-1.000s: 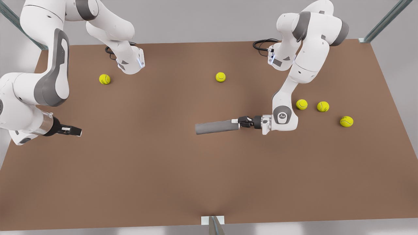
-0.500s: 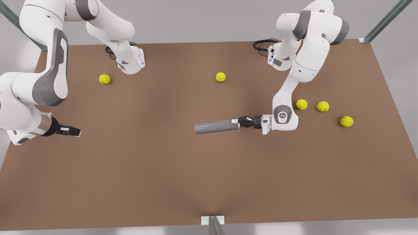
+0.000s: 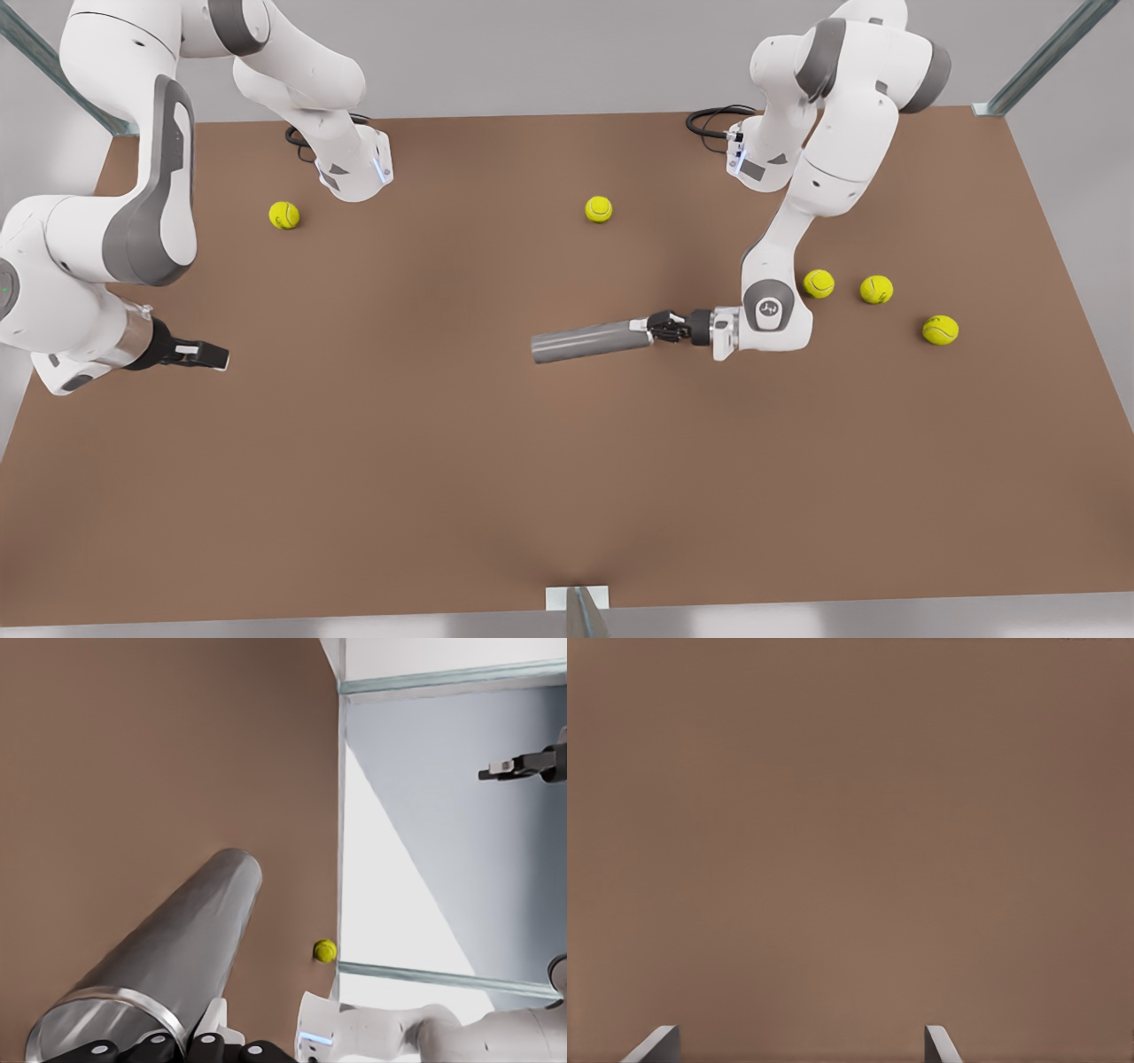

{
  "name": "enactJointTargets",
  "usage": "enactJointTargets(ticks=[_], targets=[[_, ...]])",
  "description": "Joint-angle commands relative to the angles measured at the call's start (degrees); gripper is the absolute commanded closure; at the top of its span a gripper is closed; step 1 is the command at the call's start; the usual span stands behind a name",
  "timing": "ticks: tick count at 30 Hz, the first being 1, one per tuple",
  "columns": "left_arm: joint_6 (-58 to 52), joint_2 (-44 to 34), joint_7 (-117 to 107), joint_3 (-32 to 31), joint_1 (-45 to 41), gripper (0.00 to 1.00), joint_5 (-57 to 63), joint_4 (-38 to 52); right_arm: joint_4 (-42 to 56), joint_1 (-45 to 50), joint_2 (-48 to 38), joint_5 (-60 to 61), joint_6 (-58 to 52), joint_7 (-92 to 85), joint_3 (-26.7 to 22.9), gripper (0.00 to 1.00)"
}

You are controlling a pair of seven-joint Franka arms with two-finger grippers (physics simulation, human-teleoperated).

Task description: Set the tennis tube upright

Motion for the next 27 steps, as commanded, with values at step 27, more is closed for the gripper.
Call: enactJointTargets(ticks=[27], targets=[[0.5,-13.2,-8.7,9.9,1.0,0.79,28.0,3.6,1.1,2.8,10.5,-1.7,21.5,-0.6,-0.1,0.0]])
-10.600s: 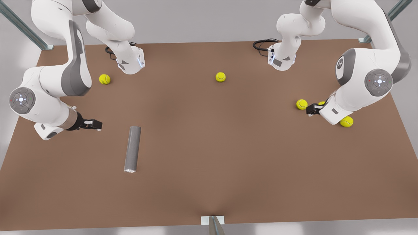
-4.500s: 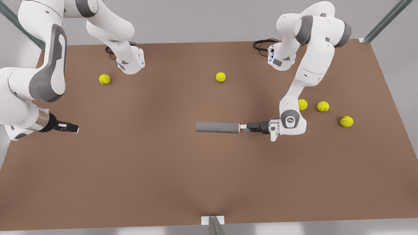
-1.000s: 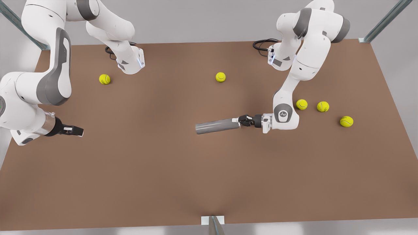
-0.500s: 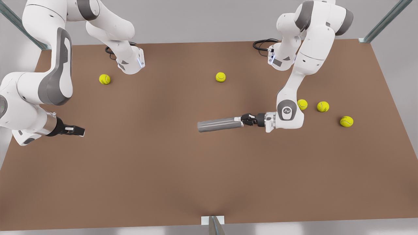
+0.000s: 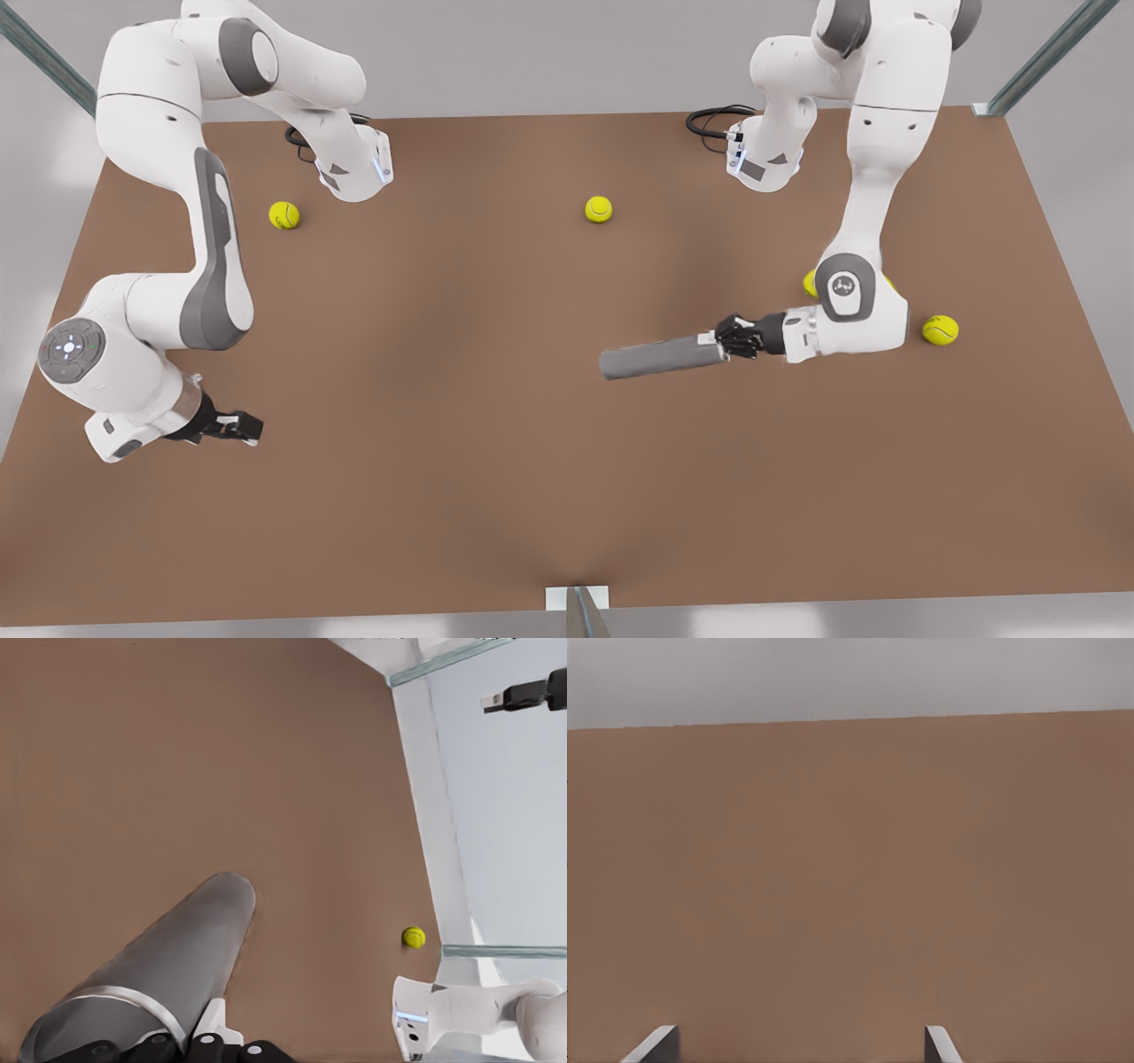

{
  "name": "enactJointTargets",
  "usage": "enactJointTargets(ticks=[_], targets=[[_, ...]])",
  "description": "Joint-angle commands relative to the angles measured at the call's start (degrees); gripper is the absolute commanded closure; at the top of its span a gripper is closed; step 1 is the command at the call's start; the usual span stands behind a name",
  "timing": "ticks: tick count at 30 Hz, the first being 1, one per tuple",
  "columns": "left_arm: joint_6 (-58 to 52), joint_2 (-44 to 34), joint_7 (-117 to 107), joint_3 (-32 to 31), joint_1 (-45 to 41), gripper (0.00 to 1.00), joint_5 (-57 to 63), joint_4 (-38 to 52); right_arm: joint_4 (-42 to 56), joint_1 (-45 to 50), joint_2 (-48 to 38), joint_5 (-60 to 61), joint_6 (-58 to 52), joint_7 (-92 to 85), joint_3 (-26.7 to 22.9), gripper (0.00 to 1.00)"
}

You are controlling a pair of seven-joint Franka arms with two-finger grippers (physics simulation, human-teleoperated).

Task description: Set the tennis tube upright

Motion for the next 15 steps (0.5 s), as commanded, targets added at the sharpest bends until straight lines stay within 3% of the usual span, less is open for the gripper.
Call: enactJointTargets(ticks=[1,15], targets=[[-0.1,-0.3,-0.3,0.4,0.0,0.79,6.7,0.3,0.0,0.0,0.2,-0.1,0.0,0.0,0.0,0.0],[-0.8,-8.6,-22.8,2.4,-0.2,0.79,44.1,11.5,0.1,-3.1,0.1,0.4,-0.1,-1.8,0.0,0.0]])
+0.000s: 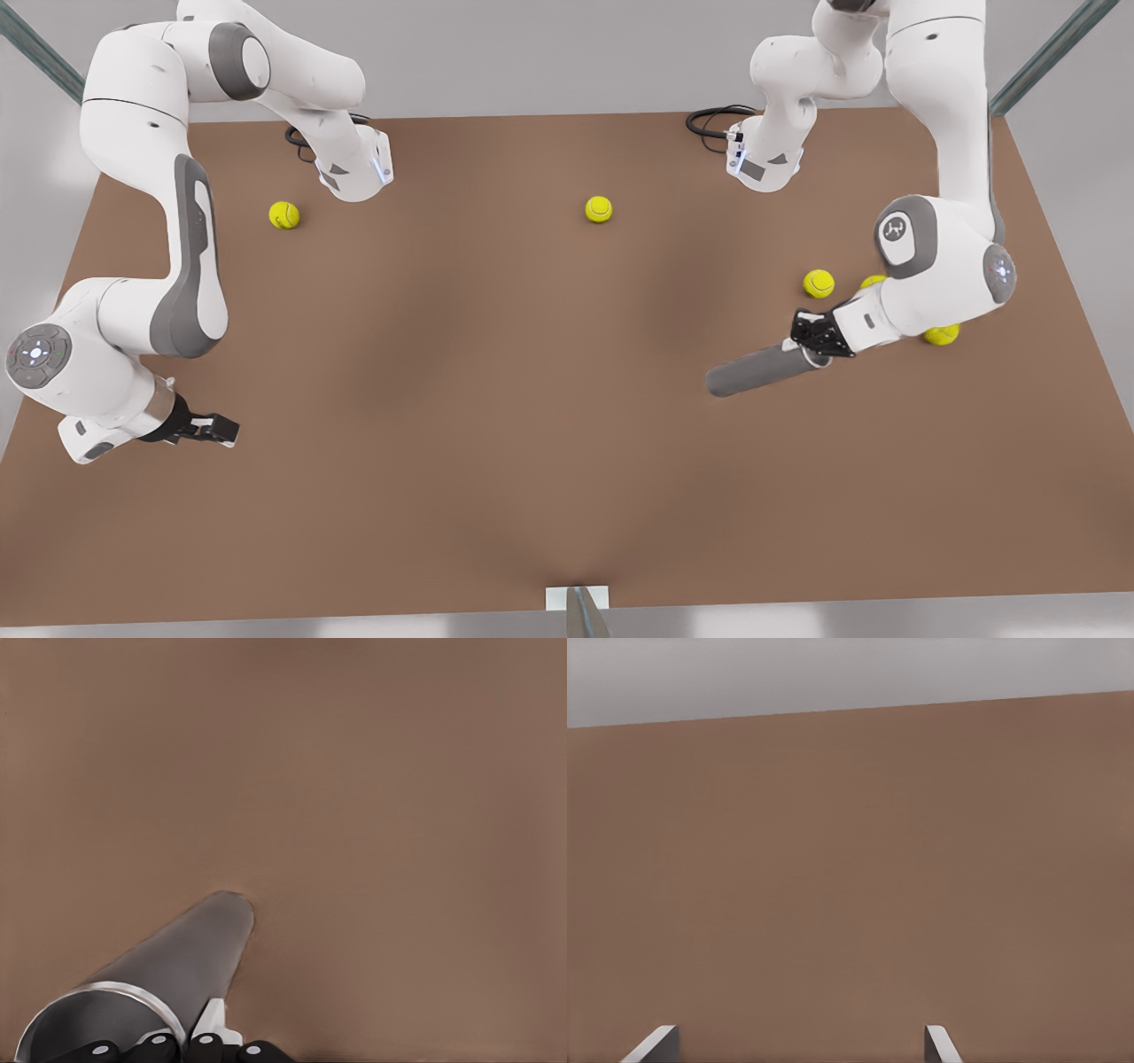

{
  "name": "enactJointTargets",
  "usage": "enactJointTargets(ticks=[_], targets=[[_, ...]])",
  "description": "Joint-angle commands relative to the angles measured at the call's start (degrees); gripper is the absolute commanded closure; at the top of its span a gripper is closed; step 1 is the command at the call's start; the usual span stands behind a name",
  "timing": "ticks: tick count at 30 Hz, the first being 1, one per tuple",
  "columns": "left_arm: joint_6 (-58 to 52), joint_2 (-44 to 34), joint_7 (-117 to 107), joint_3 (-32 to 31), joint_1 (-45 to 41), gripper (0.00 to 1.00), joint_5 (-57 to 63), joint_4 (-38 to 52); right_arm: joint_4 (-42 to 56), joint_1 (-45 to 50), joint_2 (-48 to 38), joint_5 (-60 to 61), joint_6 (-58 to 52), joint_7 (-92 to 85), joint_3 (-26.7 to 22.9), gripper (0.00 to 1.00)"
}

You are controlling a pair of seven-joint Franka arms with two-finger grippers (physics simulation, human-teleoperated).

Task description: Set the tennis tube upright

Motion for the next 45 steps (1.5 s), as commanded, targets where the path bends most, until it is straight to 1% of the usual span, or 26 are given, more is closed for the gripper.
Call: enactJointTargets(ticks=[1,3,7,25,33,34,36,45], targets=[[0.0,0.0,-0.4,0.0,-0.1,0.79,7.7,0.0,0.0,0.0,0.0,0.0,0.0,0.0,0.0,0.0],[0.0,-0.6,-4.0,-0.1,-0.1,0.79,14.0,1.1,0.0,0.0,0.0,0.0,0.0,0.0,0.0,0.0],[0.0,-0.8,-8.3,-0.2,-0.2,0.79,20.1,1.1,0.1,0.0,0.0,0.0,0.0,0.0,0.0,0.0],[0.8,3.6,-11.3,-1.4,-0.2,0.79,20.2,1.1,0.4,0.5,0.0,0.1,0.4,0.7,0.0,0.0],[1.0,4.3,-12.2,-1.4,-0.2,0.79,20.3,1.1,0.4,0.4,0.1,0.7,1.4,0.7,0.1,0.0],[1.0,4.3,-12.1,-1.4,-0.2,0.65,20.3,1.1,0.4,0.3,0.1,0.8,1.3,0.6,0.1,0.0],[1.0,4.5,-12.1,-1.4,-0.2,0.0,20.4,1.1,0.4,0.4,0.1,0.7,1.4,0.7,0.1,0.0],[0.6,4.4,-12.7,-1.7,-0.2,0.0,20.3,1.8,0.4,0.4,0.1,0.8,1.4,0.6,0.1,0.0]])
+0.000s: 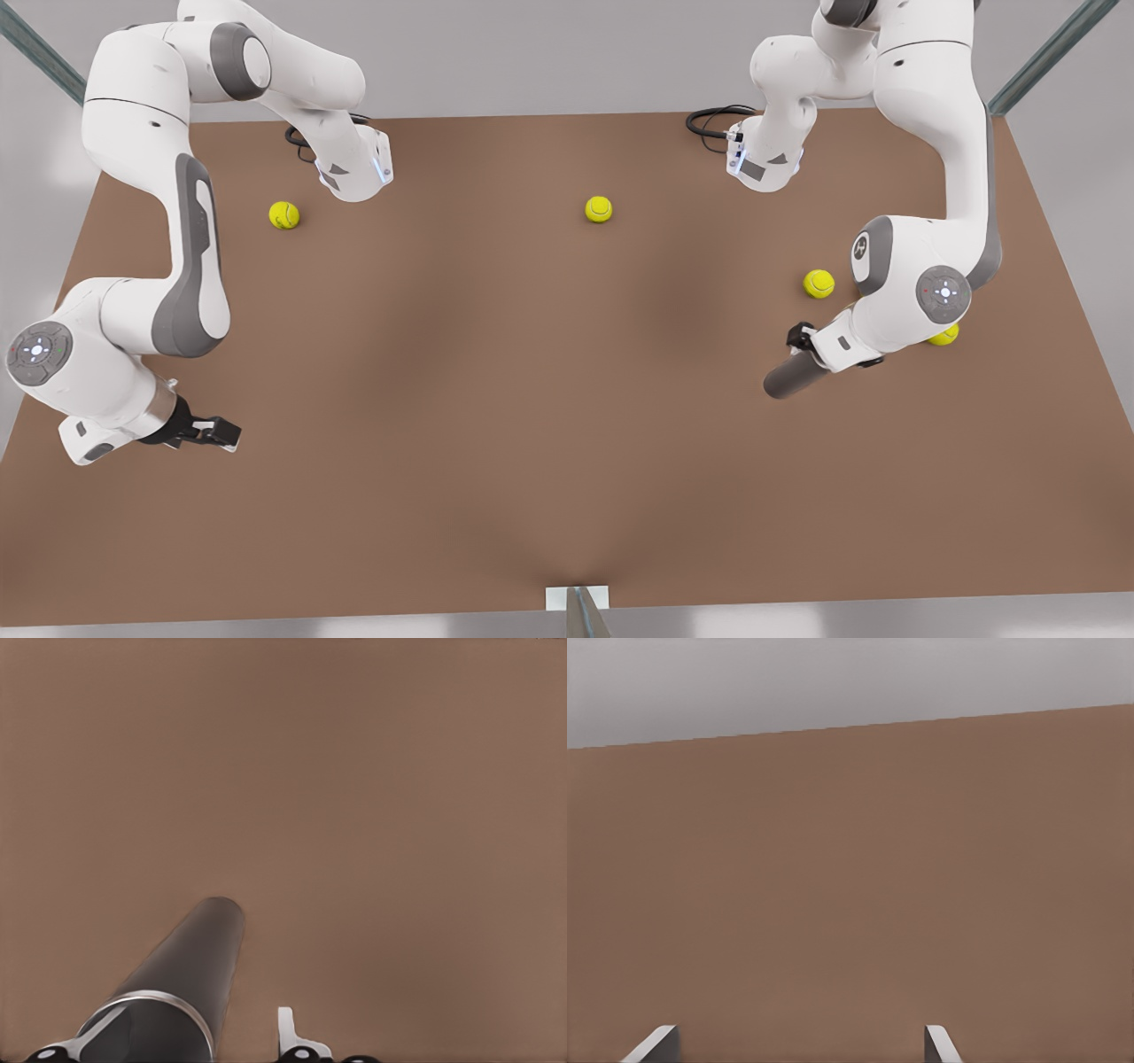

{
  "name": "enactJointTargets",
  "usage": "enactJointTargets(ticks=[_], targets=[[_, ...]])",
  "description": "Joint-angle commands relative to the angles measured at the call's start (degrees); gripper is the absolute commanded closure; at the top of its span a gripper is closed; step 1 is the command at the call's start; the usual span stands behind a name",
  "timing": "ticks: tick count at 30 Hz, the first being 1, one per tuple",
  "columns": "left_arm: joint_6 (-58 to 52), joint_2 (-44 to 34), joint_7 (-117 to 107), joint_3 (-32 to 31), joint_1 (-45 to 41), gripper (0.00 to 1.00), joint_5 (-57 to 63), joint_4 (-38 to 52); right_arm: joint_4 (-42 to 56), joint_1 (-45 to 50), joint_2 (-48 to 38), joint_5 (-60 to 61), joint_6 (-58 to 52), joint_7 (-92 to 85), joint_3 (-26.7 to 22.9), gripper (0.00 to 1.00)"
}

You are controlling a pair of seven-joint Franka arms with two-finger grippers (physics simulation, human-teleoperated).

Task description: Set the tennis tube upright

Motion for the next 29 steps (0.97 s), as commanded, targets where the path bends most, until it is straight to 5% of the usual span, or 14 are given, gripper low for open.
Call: enactJointTargets(ticks=[1,7,13,19,29], targets=[[0.0,0.0,-0.2,-0.1,0.0,0.0,0.1,0.0,0.0,0.0,0.0,0.1,-0.1,0.0,0.0,0.0],[-2.4,-1.8,-0.5,-0.4,0.0,0.0,0.1,1.8,0.0,0.0,0.0,0.1,0.0,0.0,0.0,0.0],[-17.3,-2.6,-1.6,-1.2,0.5,0.0,5.6,15.8,0.1,-0.4,-0.1,0.1,-0.1,-0.3,0.0,0.0],[-21.6,-8.9,-2.9,-2.9,0.6,0.0,11.1,15.9,0.1,-0.4,-0.1,0.0,-0.1,-0.4,-0.1,0.0],[-21.6,-8.8,-2.8,-2.9,0.6,0.0,11.0,15.8,0.1,-0.4,-0.4,-0.5,-0.1,-0.6,0.0,0.0]])
